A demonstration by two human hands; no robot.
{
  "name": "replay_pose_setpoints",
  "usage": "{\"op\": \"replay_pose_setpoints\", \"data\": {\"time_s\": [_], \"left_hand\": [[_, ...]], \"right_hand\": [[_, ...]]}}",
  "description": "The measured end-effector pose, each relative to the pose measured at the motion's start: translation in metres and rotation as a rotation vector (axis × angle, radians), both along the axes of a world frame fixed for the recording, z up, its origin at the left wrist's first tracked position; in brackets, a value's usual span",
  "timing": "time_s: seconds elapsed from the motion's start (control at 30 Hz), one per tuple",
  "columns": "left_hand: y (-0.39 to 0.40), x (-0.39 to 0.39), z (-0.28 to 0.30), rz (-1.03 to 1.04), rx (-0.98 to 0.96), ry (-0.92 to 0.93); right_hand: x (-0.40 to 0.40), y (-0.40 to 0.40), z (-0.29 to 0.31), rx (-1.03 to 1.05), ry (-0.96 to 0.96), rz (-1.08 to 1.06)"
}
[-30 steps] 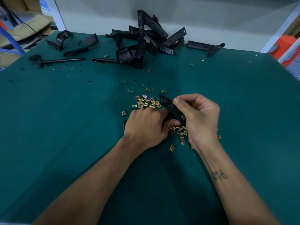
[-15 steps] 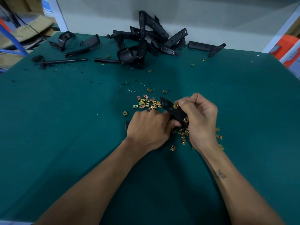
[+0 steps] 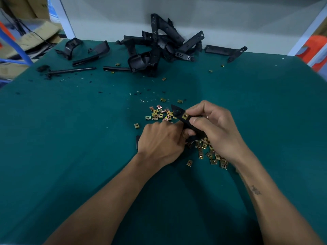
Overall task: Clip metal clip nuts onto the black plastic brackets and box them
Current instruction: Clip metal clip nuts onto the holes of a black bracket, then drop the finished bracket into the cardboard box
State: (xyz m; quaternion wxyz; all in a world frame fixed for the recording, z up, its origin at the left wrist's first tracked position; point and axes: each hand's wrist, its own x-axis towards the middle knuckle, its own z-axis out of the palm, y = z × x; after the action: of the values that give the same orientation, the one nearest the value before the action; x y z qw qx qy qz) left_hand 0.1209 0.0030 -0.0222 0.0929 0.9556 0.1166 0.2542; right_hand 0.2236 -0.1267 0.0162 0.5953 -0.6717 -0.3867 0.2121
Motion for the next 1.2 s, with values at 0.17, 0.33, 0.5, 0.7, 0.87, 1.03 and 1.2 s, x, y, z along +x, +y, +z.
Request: {"op": "replay_pose_setpoints", "data": {"time_s": [0.17,0.33,0.5,0.7,0.87,1.03,1.2], "left_hand": [[0.003,0.003,0.001,0.09,-0.072,0.045],[0.008,0.003,0.007,0.182,-0.052,0.07],[-0.006,0.014,0.018,0.11,-0.105,0.074],[-0.141,0.057,0.069,-0.232,0.0,0.142],[-0.321,0.043,0.092,-0.566,0.14,0.137],[-0.441,0.022,0.043,-0.955,0.204,0.27],[-0.463,0.001,-0.061,-1.024,0.277,0.523]], "right_hand": [[-0.005,0.0,-0.012,0.032,-0.131,-0.269],[-0.014,0.001,-0.015,0.128,-0.499,-0.452],[-0.018,-0.041,-0.004,0.1,-0.476,-0.56],[-0.039,-0.183,0.008,0.165,-0.335,-0.92],[-0.097,-0.335,-0.011,0.127,-0.344,-1.383],[-0.165,-0.438,-0.071,-0.016,-0.222,-1.646],[-0.211,-0.471,-0.168,-0.091,0.213,-1.83]]}}
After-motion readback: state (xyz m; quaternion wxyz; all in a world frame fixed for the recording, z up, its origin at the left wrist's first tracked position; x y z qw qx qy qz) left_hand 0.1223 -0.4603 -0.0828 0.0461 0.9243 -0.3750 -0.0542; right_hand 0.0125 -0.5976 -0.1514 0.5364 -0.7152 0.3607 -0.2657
